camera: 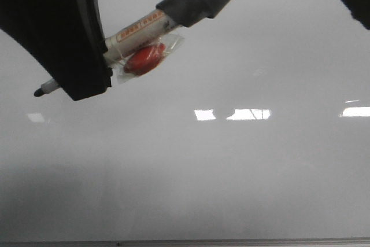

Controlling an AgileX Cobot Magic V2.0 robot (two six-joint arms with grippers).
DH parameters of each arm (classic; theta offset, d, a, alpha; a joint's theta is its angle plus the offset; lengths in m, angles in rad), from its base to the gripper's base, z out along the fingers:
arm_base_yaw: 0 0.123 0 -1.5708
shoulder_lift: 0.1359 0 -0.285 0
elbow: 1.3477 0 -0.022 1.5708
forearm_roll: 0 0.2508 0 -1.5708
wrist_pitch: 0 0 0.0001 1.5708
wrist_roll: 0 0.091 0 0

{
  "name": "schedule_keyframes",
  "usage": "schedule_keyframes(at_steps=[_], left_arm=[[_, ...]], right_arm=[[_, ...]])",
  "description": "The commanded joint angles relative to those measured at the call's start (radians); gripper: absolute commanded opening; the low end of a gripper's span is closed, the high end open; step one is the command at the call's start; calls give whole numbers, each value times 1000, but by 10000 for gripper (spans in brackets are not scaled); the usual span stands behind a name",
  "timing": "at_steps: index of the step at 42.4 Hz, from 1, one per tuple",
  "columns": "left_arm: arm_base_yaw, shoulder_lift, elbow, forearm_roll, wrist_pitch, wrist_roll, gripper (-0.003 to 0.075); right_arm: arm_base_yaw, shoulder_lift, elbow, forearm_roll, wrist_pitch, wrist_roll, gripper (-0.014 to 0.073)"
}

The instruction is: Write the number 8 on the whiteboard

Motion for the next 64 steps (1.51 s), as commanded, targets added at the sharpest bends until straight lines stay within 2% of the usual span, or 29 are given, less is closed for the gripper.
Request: schedule_keyframes(at_steps=[1,11,18,21,28,34,38,44,47,49,54,64], left_arm=[[-15,-29,-37,-9,-17,9,-21],[-15,-29,-37,-9,-17,9,-21],[-15,-29,-37,-9,-19,9,-21],[-15,-29,-37,-9,-23,9,-21],[-15,-29,-37,-9,-44,9,-20],[-15,-38,-37,-9,-103,-8,-17],[-15,-53,-37,-9,-135,-26,45],[-5,-65,-31,-12,-147,-75,255],[13,-65,-19,-17,-142,-108,309],[27,-67,-3,-33,-138,-108,309],[99,-128,83,-108,-177,-90,246],[232,-408,345,-265,-420,3,219]], right_arm=[[78,47,-71,45,-61,-69,549],[228,210,-173,45,-128,-120,549],[267,313,-236,47,-133,-141,545],[278,342,-254,47,-126,-145,507],[278,366,-273,67,-92,-145,307],[277,366,-273,69,-66,-145,74],[274,366,-273,69,-58,-145,-67],[274,365,-273,69,-58,-145,-68],[274,364,-271,69,-57,-145,-68],[271,364,-270,69,-51,-145,-68],[248,364,-268,70,-36,-132,-67],[104,362,-216,127,-54,-129,-67]])
